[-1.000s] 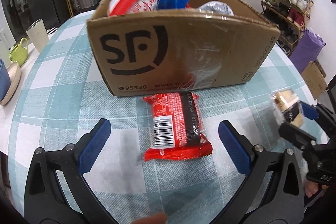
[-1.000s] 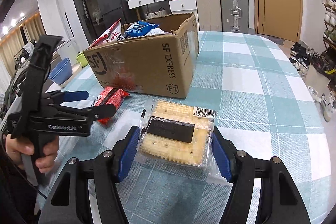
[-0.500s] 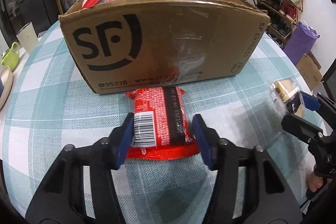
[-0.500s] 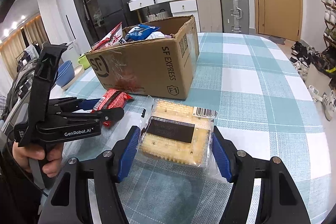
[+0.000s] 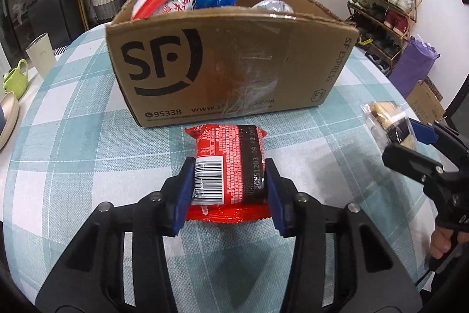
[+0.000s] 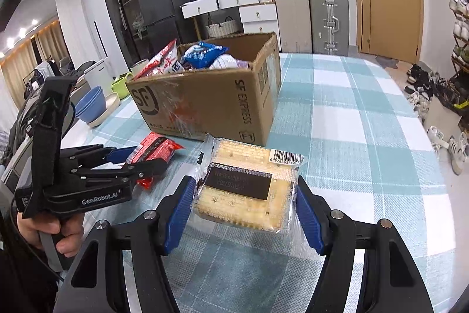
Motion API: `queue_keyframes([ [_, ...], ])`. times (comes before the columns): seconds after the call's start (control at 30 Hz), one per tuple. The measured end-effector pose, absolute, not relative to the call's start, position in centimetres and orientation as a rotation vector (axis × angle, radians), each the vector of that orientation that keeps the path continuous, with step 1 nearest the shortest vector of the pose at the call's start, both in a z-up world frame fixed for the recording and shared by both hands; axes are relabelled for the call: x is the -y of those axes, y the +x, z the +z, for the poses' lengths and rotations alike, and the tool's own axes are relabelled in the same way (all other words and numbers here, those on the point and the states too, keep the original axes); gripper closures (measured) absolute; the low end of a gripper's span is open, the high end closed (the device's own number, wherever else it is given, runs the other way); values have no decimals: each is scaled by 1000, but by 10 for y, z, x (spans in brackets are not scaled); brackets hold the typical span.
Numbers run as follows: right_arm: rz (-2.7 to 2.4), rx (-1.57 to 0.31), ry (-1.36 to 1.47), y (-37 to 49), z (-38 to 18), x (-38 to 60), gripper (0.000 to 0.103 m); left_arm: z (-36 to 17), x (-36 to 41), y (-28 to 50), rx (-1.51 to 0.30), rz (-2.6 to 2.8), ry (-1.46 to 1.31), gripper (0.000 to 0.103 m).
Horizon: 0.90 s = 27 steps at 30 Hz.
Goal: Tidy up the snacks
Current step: 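Lift the red cookie pack and cracker pack and carry them over the box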
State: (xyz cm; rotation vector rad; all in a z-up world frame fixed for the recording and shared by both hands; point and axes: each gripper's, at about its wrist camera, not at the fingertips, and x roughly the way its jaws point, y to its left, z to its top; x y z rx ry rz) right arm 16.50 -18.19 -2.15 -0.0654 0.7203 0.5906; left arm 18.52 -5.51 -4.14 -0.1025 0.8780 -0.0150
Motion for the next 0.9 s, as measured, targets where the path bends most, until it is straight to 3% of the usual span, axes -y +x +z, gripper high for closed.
queue_keyframes([
  [0.9, 604, -568, -139, 167, 46, 150, 36, 67, -11, 119, -658, -1, -177, 61],
])
